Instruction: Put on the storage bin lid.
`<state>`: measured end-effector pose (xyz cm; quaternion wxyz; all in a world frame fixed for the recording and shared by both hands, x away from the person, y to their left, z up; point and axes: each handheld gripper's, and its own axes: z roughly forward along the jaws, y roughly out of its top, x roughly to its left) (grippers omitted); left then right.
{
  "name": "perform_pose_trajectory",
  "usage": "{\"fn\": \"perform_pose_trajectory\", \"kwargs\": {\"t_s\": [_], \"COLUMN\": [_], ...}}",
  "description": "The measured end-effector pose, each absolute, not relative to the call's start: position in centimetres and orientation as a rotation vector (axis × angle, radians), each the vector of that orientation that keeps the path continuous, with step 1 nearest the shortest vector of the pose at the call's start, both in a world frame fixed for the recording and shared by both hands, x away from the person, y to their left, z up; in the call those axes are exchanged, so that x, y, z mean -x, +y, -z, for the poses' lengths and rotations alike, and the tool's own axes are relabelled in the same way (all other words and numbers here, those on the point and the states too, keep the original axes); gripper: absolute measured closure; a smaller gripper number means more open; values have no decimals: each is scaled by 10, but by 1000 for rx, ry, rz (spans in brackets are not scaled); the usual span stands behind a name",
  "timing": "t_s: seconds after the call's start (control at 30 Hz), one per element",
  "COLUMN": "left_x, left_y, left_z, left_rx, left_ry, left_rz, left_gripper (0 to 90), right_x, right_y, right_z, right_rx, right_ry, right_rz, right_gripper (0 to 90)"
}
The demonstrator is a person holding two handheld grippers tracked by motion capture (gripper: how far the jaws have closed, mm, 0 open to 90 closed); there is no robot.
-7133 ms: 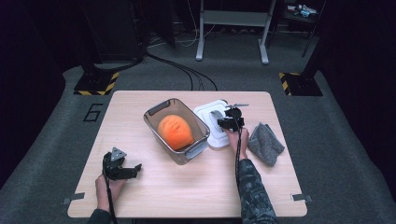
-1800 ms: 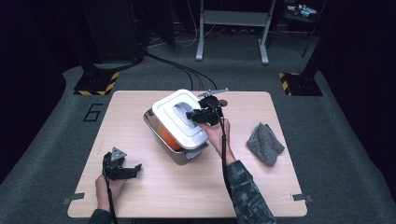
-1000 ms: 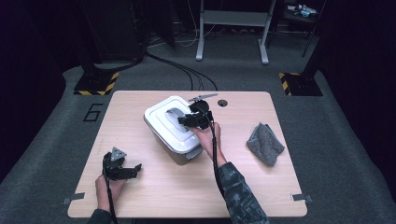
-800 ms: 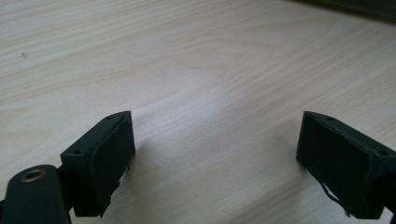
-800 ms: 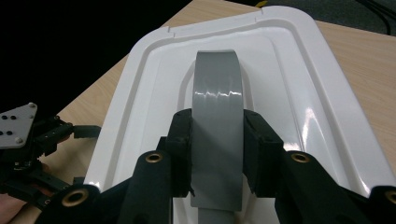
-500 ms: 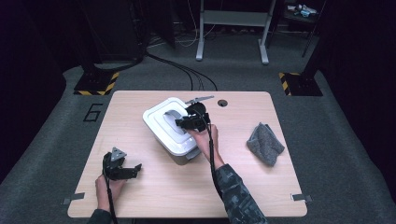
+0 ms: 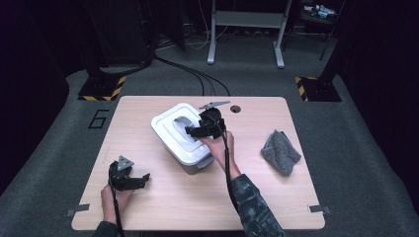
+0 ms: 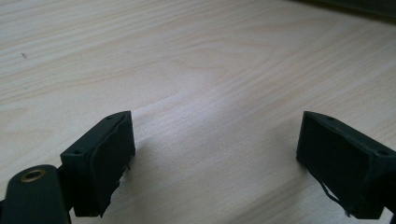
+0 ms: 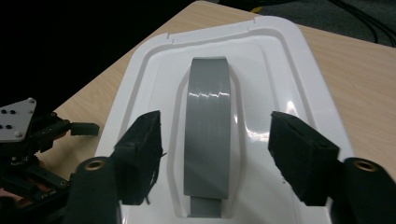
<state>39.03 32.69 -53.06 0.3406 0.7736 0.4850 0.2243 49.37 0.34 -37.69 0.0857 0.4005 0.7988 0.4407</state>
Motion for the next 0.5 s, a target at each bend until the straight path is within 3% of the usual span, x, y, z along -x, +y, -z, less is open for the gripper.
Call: {"fn": "perform_pose_trajectory", "kwargs": {"t_s": [0.2, 0.5], "left_x": [-390, -390], "left_y": [327, 327], "left_z": [531, 531], "left_rx": [-2012, -2013], "left_ry": [1263, 1262], "left_rz": [-583, -583], "left_gripper": [111, 112], "right_x": [-488, -473], "right_y": [-10, -37], "right_z": [369, 364], "right_rx": [-1156, -1117], "right_ry": [2364, 2327], "right_rz": [-1312, -1313], "right_gripper": [156, 110]}}
